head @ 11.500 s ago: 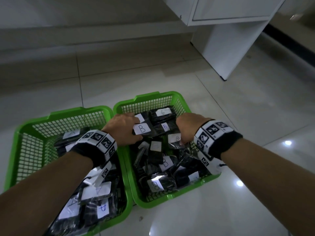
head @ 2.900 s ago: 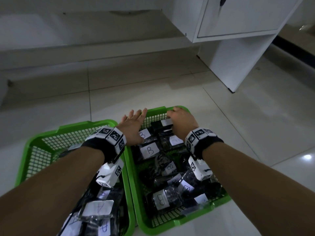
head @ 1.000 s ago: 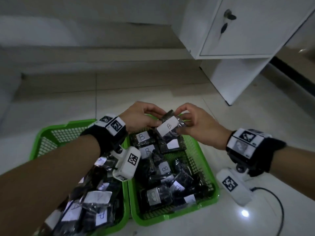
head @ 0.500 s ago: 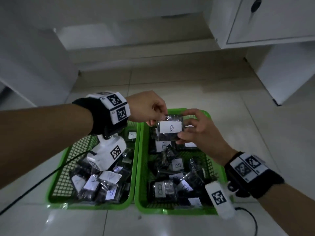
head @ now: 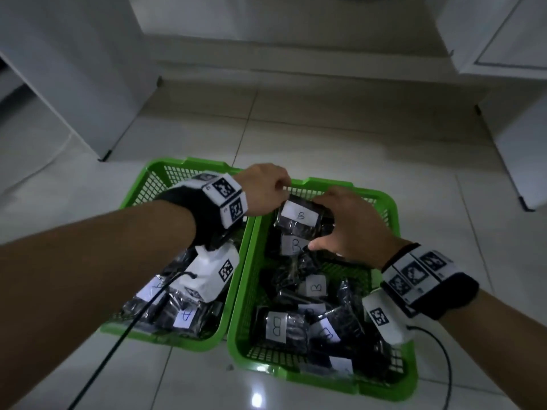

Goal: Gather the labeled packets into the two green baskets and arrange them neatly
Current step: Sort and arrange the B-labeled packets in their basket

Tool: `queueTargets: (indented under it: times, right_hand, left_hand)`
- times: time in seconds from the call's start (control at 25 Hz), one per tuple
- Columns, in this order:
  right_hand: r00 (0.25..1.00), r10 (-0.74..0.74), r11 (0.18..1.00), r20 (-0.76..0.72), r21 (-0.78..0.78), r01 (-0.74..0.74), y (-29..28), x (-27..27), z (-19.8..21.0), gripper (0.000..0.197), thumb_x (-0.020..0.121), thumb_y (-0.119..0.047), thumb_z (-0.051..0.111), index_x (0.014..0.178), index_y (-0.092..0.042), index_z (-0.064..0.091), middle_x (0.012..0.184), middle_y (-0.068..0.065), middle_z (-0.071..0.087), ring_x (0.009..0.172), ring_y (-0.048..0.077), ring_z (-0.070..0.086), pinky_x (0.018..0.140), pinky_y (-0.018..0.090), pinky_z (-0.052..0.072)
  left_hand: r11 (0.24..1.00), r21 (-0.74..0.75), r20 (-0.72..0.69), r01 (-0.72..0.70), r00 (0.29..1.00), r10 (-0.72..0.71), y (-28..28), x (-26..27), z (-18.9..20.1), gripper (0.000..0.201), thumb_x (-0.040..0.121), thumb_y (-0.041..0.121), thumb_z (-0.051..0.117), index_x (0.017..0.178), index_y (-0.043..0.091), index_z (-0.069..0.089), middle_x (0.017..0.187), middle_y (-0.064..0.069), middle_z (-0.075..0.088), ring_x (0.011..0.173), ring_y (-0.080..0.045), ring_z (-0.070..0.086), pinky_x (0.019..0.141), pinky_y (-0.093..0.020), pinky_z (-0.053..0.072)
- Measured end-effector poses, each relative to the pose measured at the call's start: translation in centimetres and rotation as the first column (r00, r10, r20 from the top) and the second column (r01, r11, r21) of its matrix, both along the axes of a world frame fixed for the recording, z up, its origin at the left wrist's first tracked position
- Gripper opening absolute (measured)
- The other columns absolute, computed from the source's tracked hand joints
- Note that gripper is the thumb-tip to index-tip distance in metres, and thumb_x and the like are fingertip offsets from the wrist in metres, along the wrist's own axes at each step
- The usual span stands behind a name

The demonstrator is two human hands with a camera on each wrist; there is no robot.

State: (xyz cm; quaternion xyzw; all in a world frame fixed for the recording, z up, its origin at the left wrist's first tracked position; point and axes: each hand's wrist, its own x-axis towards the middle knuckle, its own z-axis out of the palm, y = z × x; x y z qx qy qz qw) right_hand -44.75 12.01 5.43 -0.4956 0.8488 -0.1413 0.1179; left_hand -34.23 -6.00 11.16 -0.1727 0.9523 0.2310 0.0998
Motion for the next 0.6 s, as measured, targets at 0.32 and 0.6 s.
queueTargets:
  times: [0.32, 0.6]
  right_hand:
    - [0.98, 0.037, 0.98, -0.195, 0.199, 0.002, -4.5, -0.3, -2.8, 0.046, 0.07, -0.03, 0.09, 0.101, -0.019, 0.059, 0.098, -0.005, 0.058, 0.093, 0.017, 0.058, 0.056, 0.019, 0.024]
    - [0.962, -0.137, 0.97, -0.237, 0.164, 0.178, 1.2, -3.6, -0.6, 0.034, 0.082, -0.036, 0.079, 0.112, -0.022, 0.07, 0.115, -0.002, 0.065, 0.11, 0.022, 0.055, 0.084, 0.034, 0.044]
  left_hand:
    - [0.968, -0.218, 0.107, 0.126, 0.989, -0.105, -0.3, 3.3, -5.3, 0.05, 0.093, 0.026, 0.057, 0.142, 0.021, 0.048, 0.157, 0.0, 0.025, 0.147, -0.02, 0.021, 0.121, -0.041, 0.024]
    - [0.872, -0.345, 0.257, 0.347, 0.929, -0.267, 1.1, 1.0, -8.2, 0.048, 0.098, 0.036, 0.045, 0.146, 0.035, 0.041, 0.161, 0.001, 0.02, 0.151, -0.02, 0.013, 0.124, -0.047, 0.001]
